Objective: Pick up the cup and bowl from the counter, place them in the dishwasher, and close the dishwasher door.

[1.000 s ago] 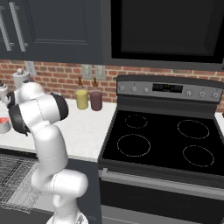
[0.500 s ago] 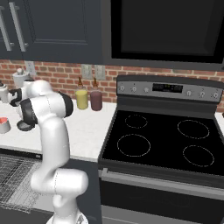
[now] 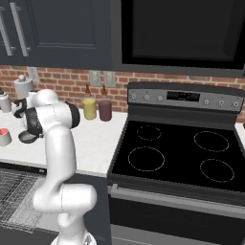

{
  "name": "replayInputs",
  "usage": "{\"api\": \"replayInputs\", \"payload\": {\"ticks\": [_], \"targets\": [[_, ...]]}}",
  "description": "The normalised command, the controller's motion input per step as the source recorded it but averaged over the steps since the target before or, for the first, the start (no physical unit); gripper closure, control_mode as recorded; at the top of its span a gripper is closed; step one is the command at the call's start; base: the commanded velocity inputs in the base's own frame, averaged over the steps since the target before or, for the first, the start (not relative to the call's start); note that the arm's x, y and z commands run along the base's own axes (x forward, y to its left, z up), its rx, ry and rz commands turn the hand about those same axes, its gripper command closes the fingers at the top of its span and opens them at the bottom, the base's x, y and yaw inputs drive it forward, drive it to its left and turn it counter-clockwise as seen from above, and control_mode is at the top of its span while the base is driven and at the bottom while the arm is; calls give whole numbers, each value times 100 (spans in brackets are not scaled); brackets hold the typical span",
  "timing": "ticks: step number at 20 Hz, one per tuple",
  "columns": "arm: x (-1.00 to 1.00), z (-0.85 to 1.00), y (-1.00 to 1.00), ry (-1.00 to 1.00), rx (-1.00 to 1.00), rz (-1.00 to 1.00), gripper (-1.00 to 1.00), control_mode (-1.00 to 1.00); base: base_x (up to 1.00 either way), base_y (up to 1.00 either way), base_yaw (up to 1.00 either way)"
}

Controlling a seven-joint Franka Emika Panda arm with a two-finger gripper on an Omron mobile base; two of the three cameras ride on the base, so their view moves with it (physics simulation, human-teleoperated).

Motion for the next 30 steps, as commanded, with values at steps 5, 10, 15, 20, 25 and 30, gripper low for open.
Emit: {"api": "replayInputs", "payload": {"ticks": [5,10,15,20,25,30], "targets": [[0,-47,1,7,0,0,-100,-100,0,0,0],[0,-54,2,9,0,0,-100,-100,0,0,0],[0,-9,1,4,0,0,-100,-100,0,0,0],[0,0,0,0,0,0,100,-100,0,0,0],[0,0,0,0,0,0,100,-100,0,0,0],[0,0,0,0,0,0,100,-100,0,0,0]]}}
